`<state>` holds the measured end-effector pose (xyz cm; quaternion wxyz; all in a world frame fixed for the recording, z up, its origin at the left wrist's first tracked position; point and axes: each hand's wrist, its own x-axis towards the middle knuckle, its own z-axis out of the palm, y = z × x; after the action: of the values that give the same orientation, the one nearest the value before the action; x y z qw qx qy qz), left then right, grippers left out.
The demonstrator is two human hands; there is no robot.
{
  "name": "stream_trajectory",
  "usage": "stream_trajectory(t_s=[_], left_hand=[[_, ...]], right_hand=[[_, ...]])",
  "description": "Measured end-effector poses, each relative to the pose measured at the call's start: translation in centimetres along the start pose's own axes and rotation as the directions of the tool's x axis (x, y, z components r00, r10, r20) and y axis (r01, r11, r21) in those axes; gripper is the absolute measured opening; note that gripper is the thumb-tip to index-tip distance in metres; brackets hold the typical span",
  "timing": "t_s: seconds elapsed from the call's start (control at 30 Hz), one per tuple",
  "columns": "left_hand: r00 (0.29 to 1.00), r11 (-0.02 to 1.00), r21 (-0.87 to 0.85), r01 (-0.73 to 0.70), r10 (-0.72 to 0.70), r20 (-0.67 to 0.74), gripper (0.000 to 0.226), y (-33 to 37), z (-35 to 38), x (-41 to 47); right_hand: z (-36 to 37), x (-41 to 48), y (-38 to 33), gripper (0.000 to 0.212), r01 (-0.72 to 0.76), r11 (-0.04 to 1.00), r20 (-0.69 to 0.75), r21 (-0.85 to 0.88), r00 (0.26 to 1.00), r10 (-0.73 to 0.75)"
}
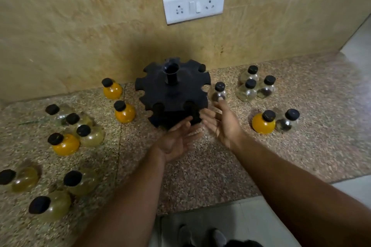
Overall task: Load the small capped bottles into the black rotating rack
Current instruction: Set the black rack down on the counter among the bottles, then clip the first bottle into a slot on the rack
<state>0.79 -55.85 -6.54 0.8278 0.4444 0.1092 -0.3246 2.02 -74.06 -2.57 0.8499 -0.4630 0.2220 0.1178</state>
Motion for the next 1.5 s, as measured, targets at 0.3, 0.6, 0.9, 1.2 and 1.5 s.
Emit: stream_trajectory(t_s=[0.3,0.6,0.9,1.2,1.5], left_hand=[[0.982,0.944,0.328,0.03,0.034,-0.188,0.034,-6.9,9.7,8.3],[0.914,0.302,0.951,0.07,0.362,-0.182,0.072,-13.1,14.5,15.1],[0.932,-0.175,0.942,0.285,0.281,-0.229,0.092,-15.5,14.9,14.9],[0.663,0.64,0.768,0.029,0.562,-0.494,0.062,-14.2,14.8,14.5],[0.608,0.868,-0.155,-0.471,0.192,-0.771,0.027,-7.3,11.6,12.3]], right_hand=[[-12.1,-0.6,-0.8,0.014,0.077,0.959,-0.34,-0.274,0.925,-0.172],[-19.9,0.0,-3.5,0.027,0.141,0.637,-0.171,-0.758,0.9,-0.402],[-22.2,2.0,-4.6,0.058,0.188,0.493,-0.078,-0.849,0.88,-0.469],[-20.6,4.4,-4.9,0.057,0.22,0.479,-0.043,-0.85,0.877,-0.479],[-15.9,5.5,-3.7,0.054,0.417,0.256,0.293,-0.872,0.865,-0.408]])
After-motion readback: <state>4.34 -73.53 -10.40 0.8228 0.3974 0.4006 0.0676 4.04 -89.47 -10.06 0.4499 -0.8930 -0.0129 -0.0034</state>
